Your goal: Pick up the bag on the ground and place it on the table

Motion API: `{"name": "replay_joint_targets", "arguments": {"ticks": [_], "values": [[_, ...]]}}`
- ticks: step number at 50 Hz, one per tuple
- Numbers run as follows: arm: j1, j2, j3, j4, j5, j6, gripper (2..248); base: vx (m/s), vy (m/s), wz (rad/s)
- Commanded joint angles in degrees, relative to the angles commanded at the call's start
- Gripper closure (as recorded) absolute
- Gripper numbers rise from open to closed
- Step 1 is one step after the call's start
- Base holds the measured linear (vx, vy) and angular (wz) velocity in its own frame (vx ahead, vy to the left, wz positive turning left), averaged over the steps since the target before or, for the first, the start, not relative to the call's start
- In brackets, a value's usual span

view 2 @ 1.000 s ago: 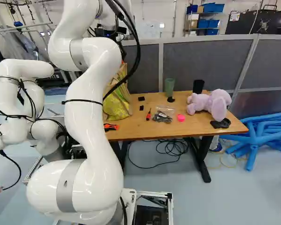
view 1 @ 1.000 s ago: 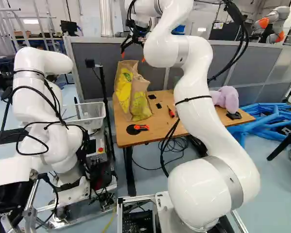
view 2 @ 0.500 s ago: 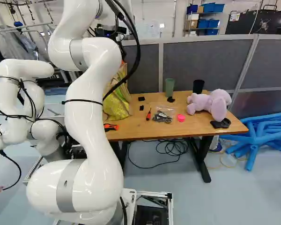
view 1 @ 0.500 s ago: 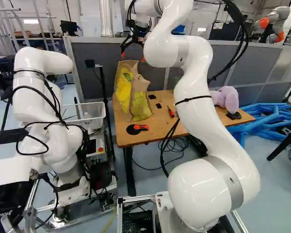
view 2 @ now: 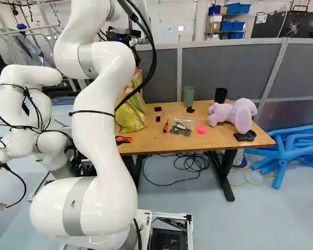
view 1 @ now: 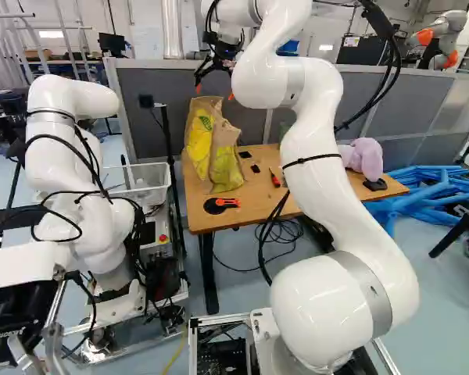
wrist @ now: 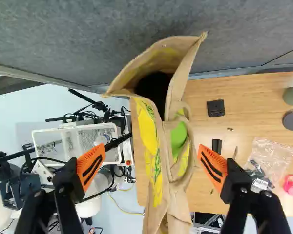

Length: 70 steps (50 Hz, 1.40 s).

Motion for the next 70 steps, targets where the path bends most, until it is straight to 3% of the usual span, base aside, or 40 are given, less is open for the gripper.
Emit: {"name": "replay_joint_targets", "arguments": {"ticks": [70], "values": [[0.0,0.0,0.0,0.0,0.0,0.0,3,-0.113,-0.054,0.018]]}}
